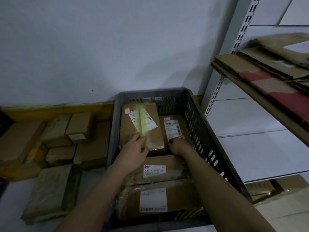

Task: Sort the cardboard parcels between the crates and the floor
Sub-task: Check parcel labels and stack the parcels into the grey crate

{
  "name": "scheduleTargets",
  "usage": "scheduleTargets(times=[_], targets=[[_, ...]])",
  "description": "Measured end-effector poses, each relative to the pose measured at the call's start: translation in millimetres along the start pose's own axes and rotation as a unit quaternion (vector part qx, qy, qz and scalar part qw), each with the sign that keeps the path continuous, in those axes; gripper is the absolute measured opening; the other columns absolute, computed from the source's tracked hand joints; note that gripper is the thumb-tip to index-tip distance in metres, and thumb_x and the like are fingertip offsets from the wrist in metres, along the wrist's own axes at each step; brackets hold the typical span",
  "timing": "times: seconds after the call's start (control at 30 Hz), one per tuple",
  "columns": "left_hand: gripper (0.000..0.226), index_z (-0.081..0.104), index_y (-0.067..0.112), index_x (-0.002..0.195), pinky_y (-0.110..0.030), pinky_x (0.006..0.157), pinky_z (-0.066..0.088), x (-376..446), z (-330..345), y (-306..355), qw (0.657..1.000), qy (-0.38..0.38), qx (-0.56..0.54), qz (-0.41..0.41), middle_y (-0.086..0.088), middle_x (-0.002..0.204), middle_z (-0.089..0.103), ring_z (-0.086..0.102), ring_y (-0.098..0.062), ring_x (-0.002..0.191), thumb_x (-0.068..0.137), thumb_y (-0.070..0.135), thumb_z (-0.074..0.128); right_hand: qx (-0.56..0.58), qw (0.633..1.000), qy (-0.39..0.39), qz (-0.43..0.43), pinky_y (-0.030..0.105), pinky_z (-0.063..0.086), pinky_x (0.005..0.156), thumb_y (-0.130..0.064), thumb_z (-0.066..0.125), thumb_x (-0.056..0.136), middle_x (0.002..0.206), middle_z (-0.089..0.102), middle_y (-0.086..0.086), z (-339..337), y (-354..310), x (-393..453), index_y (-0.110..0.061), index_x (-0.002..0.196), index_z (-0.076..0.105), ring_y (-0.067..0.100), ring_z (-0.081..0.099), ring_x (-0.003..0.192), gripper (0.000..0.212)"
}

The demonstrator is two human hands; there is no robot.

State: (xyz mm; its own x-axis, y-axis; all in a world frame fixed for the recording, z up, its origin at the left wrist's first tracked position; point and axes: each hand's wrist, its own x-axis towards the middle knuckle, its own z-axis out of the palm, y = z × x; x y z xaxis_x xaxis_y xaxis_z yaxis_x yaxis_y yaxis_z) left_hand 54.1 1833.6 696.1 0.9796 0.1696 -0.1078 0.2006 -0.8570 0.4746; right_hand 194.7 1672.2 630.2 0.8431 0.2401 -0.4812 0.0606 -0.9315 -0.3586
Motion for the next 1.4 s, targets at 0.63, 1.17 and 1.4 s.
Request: scheduleTargets(times=[0.63, 1.17, 1.4], targets=[[0.048, 0.036, 0.023, 0.152, -0.040, 0.120, 0.007, -4, -2, 3, 1.000, -0.005, 0.012, 0.002, 0.002, 0.158, 0.026, 0.013, -0.019, 0.147, 0.105, 0.033, 0.041, 0.057, 0.993, 0.087, -0.059, 0.040, 0.047, 0.098, -0.036, 0.041, 0.100, 0.131, 0.059, 0.013, -10, -2, -13, -0.015, 0.129, 0.061, 0.031, 0.053, 0.119, 0.041], [0.041, 0.051, 0.026, 0.139, -0.036, 0.092, 0.045, -20, -65, -11, 0.989, 0.131, 0.060, 0.003, 0.003, 0.133, 0.055, 0.045, -0.018, 0.124, 0.101, 0.042, 0.043, 0.015, 0.948, 0.190, -0.254, 0.034, 0.047, 0.083, -0.047, 0.046, 0.100, 0.127, 0.064, 0.003, -44, -90, -87, -0.020, 0.131, 0.061, 0.021, 0.058, 0.113, 0.044], [0.046, 0.053, 0.027, 0.137, -0.043, 0.102, 0.044, -52, -116, -96, 0.988, 0.104, 0.066, -0.093, -0.003, 0.140, 0.052, 0.045, -0.027, 0.130, 0.100, 0.052, 0.042, 0.021, 0.933, 0.176, -0.313, 0.043, 0.053, 0.086, -0.046, 0.049, 0.098, 0.115, 0.068, 0.004, -23, -158, -127, -0.021, 0.120, 0.065, 0.023, 0.062, 0.103, 0.037]])
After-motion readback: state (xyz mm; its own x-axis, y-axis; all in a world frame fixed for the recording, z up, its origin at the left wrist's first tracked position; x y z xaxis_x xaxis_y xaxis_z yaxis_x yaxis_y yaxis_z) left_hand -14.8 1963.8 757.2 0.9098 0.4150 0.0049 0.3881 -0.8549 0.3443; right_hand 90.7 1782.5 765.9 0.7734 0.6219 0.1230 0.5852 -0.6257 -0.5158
